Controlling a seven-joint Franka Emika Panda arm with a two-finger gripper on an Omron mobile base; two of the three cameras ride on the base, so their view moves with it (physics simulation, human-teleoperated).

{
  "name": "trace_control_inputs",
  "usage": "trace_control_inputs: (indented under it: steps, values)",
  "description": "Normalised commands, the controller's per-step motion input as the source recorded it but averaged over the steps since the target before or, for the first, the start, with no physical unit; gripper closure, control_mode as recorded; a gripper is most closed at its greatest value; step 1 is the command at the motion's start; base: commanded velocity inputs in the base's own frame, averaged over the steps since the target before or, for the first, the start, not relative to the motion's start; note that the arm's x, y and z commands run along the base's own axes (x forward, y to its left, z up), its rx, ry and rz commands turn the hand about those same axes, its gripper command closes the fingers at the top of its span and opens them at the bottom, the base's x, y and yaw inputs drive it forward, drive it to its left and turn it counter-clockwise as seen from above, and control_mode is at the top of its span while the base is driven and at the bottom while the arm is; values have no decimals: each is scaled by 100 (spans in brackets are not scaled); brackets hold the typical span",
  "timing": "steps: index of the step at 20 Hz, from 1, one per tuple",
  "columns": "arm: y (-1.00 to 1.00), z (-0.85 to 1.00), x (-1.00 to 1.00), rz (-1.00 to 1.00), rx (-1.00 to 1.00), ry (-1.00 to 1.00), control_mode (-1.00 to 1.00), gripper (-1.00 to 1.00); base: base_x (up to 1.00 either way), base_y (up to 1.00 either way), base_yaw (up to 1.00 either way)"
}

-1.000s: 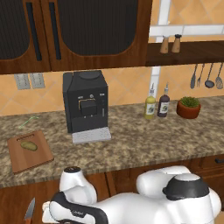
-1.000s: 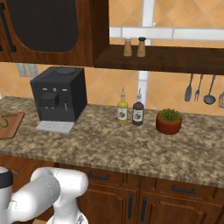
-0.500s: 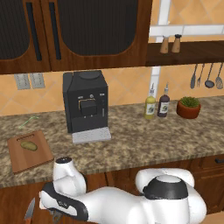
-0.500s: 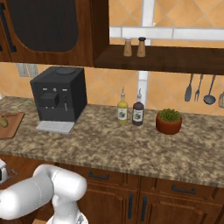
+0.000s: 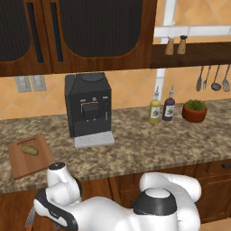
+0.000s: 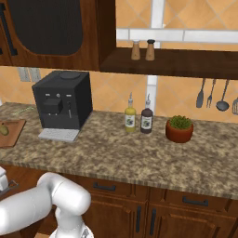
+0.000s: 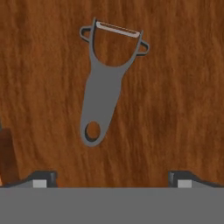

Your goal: Place the appropriate cutting tool for cutting the potato skin on the cutting board.

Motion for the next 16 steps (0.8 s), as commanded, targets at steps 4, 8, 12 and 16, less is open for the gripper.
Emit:
trace_control_inputs:
  steps: [4, 8, 12, 16]
  values:
    - [0, -31, 13, -9, -1, -3, -100, -100, 0, 0, 0]
    - [0, -28, 29, -13, 0, 0, -100, -100, 0, 0, 0]
    - [3, -20, 37, -11, 0, 0, -100, -100, 0, 0, 0]
    - [18, -30, 27, -7, -3, 0, -100, -100, 0, 0, 0]
